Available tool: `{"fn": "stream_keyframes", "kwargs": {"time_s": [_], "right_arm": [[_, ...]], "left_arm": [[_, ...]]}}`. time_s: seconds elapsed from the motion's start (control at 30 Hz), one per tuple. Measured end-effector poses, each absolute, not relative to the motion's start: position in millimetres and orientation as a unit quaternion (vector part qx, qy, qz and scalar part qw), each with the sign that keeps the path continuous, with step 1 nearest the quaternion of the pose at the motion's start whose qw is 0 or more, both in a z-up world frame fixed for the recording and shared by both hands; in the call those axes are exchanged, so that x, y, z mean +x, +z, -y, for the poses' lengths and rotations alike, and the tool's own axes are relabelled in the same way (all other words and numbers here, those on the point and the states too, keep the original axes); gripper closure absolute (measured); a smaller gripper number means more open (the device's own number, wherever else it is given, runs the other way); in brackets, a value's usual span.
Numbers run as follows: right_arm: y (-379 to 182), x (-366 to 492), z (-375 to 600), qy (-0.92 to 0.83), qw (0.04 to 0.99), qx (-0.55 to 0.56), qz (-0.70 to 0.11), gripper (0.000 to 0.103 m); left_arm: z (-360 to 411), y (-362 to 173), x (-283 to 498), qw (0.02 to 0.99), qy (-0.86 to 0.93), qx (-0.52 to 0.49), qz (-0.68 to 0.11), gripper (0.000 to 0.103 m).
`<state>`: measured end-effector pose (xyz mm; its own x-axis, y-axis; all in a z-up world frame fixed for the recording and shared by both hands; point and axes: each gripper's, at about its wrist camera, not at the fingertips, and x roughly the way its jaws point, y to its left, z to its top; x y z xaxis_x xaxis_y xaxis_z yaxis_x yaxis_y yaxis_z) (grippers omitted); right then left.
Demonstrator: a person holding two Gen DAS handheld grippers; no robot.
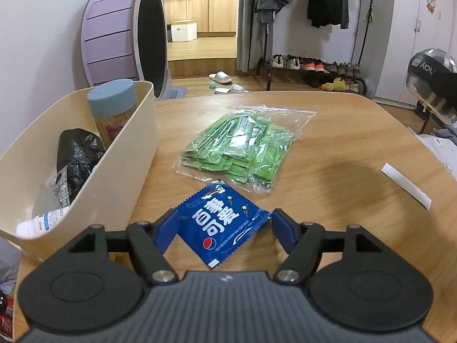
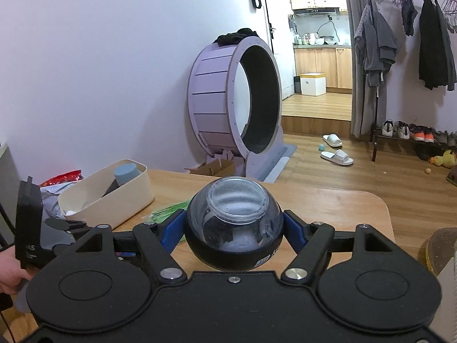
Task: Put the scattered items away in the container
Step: 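Grasp the blue snack packet with the left gripper, then carry the blue packet into the basket with the left gripper while the right carries the ball there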
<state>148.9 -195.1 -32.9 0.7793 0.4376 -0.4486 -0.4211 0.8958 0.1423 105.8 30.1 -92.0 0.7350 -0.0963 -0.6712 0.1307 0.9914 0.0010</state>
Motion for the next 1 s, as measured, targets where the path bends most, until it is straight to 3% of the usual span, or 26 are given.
{"fn": "stream_keyframes", "kwargs": {"time_s": [0.1, 0.23, 0.57, 1.0], "right_arm": [[-35, 149, 193, 0.232, 0.942, 0.02, -0.243, 0.033], [-38, 148, 190, 0.237, 0.939, 0.021, -0.248, 0.033], [-36, 145, 190, 0.236, 0.94, 0.028, -0.246, 0.033], [-31, 143, 179, 0.245, 0.938, 0.032, -0.243, 0.032]], "left_arm": [[-32, -92, 105, 0.931, -0.064, 0.023, -0.357, 0.038], [-34, -89, 102, 0.932, -0.075, 0.019, -0.354, 0.062], [-37, -85, 100, 0.935, -0.081, -0.001, -0.346, 0.089], [-46, -21, 66, 0.962, -0.091, -0.021, -0.258, 0.092]]}}
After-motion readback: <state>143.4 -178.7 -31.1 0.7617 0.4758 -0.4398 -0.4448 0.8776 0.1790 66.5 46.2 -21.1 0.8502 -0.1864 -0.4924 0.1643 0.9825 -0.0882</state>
